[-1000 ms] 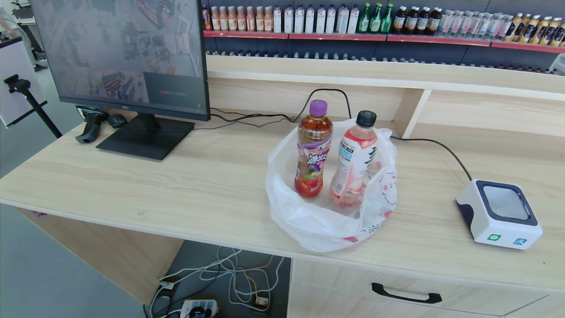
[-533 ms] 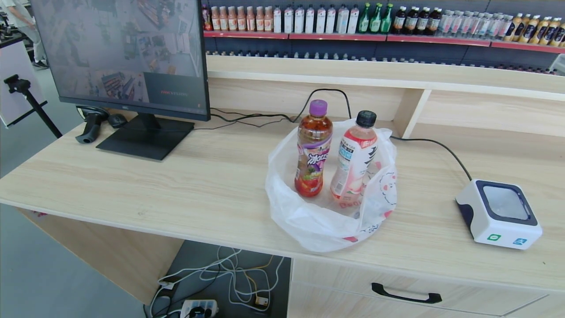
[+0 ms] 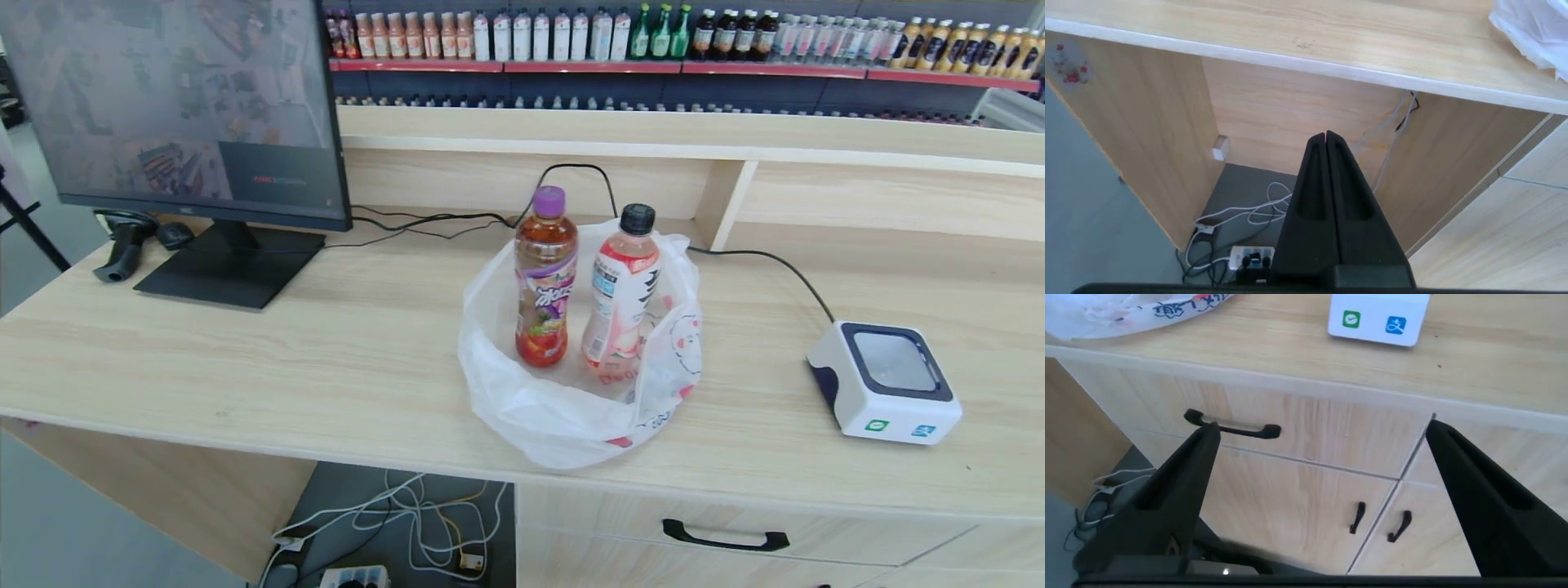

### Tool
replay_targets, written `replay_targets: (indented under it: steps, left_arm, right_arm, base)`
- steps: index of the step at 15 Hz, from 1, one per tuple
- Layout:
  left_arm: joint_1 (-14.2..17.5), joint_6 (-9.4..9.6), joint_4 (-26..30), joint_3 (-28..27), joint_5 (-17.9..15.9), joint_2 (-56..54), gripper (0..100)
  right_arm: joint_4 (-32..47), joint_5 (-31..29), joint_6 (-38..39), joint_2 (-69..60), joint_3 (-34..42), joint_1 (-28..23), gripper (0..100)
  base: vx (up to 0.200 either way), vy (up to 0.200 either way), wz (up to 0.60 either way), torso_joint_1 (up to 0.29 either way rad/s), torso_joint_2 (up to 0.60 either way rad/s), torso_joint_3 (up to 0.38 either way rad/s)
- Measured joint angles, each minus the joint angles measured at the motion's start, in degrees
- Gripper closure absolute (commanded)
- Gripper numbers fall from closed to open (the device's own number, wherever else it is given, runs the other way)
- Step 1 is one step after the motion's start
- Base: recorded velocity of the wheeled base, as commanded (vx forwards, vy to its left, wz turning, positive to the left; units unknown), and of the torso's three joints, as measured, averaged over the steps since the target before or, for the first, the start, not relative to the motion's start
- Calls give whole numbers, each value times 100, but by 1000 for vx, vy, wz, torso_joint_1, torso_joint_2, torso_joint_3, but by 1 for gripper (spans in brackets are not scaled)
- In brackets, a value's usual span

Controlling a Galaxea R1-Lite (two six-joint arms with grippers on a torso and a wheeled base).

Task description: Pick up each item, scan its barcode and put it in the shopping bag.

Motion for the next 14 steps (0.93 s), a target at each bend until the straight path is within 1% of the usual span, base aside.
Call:
replay_targets:
  steps: [2,3,14]
  left_arm:
    - [5,5,1,0,-2,0,100]
    - [5,10,0,0,-2,0,100]
    - [5,10,0,0,-2,0,100]
  right_arm:
    - [0,0,0,0,0,0,0]
    - [-2,0,-2,0,0,0,0]
    - [-2,0,-24,0,0,0,0]
  base:
    - [0,0,-600,7,2,5]
    - [0,0,0,0,0,0]
    - [0,-200,0,4,3,2]
